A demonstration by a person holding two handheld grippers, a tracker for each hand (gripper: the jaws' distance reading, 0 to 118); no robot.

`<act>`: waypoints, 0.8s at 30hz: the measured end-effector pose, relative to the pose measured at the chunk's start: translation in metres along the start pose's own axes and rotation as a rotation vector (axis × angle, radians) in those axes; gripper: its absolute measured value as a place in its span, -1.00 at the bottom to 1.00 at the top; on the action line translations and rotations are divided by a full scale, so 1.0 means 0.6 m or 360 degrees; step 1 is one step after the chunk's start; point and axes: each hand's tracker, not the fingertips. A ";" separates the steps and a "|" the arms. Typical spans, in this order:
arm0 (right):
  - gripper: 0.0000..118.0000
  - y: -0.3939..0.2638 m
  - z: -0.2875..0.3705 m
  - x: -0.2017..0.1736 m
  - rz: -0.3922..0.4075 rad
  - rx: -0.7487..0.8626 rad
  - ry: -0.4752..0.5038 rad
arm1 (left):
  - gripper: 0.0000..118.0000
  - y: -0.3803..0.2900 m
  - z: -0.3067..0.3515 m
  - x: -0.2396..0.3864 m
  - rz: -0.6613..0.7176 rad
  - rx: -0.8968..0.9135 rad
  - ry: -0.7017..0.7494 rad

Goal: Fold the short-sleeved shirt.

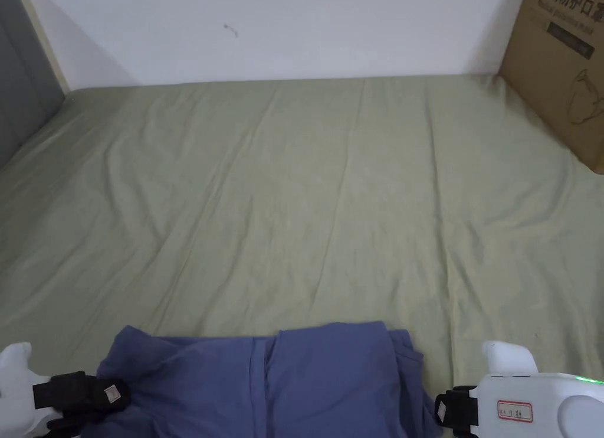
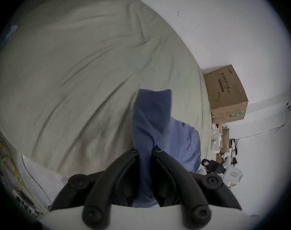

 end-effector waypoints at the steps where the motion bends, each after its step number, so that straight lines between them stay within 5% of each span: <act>1: -1.00 0.001 0.000 0.000 0.0002 0.0002 0.0002 | -0.84 -0.001 0.001 0.021 -0.0028 0.0014 0.0012; 9: -1.00 0.005 0.017 0.028 -0.0056 0.0054 0.0003 | -0.84 -0.022 -0.020 0.236 -0.0379 0.0057 -0.0088; 17: -1.00 -0.003 0.029 0.071 -0.0143 0.0074 -0.0007 | -0.77 -0.089 -0.199 0.369 -0.0636 -0.0291 -0.0229; 18: -1.00 -0.005 0.030 0.075 -0.0155 0.0077 -0.0004 | -0.62 -0.099 -0.220 0.373 -0.0681 -0.0347 -0.0237; 21: -1.00 -0.010 0.030 0.086 -0.0187 0.0069 -0.0001 | 0.54 -0.119 -0.274 0.377 -0.0649 -0.0503 -0.0266; 22: -1.00 -0.012 0.030 0.088 -0.0185 0.0065 -0.0005 | 0.75 -0.115 -0.276 0.369 -0.0554 -0.0490 -0.0272; 24: -1.00 -0.014 0.031 0.091 -0.0175 0.0061 -0.0016 | 0.73 -0.105 -0.270 0.360 -0.0445 -0.0460 -0.0320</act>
